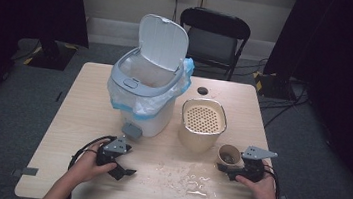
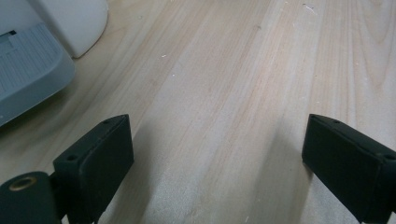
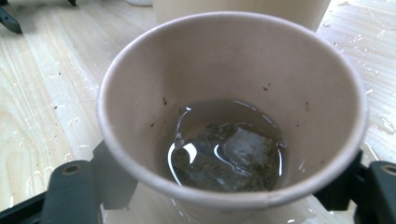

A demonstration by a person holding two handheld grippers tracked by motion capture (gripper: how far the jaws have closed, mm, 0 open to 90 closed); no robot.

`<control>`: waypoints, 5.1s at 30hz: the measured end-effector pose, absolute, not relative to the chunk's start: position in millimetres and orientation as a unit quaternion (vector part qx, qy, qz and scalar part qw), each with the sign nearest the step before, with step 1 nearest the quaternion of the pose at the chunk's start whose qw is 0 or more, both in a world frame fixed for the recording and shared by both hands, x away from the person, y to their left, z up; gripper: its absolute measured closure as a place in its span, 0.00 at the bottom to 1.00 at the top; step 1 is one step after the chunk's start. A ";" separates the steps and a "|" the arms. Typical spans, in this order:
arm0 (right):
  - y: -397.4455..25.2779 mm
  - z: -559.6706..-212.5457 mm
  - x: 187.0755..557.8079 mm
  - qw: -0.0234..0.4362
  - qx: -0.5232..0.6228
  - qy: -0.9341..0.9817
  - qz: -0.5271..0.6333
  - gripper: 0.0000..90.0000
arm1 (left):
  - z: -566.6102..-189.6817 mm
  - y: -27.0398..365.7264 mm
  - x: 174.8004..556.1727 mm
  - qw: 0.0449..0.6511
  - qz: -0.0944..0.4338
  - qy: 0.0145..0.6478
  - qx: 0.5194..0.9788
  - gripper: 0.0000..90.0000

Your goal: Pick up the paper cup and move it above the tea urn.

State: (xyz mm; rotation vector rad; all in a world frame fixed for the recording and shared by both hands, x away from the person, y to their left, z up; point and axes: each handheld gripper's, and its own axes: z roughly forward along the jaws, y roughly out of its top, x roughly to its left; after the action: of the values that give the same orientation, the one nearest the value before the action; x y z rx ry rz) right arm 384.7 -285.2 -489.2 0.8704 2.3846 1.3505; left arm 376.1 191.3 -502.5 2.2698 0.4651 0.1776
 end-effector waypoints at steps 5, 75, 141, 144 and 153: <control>-284.1 -491.3 384.7 0.139 0.293 0.819 0.473 0.28 | -502.3 191.6 376.3 0.396 0.070 0.182 0.897 0.09; -307.6 -428.5 489.4 0.233 0.307 0.825 0.414 0.35 | -502.0 192.1 376.9 0.392 0.066 0.176 0.900 0.08; -254.1 -359.5 533.8 0.410 0.154 0.840 0.319 0.40 | -501.6 192.7 377.7 0.388 0.065 0.171 0.903 0.08; -251.1 -359.0 533.0 0.419 0.145 0.841 0.310 0.41 | -501.6 192.8 377.7 0.387 0.065 0.171 0.904 0.08; -244.8 -352.3 528.7 0.469 0.101 0.838 0.261 0.41 | -501.6 192.7 377.8 0.388 0.065 0.170 0.904 0.07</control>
State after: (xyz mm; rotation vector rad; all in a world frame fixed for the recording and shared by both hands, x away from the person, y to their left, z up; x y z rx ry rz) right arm 528.7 -244.8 -352.3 0.2470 2.0550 0.6389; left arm 377.8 192.7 -501.6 2.2988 0.4324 0.1642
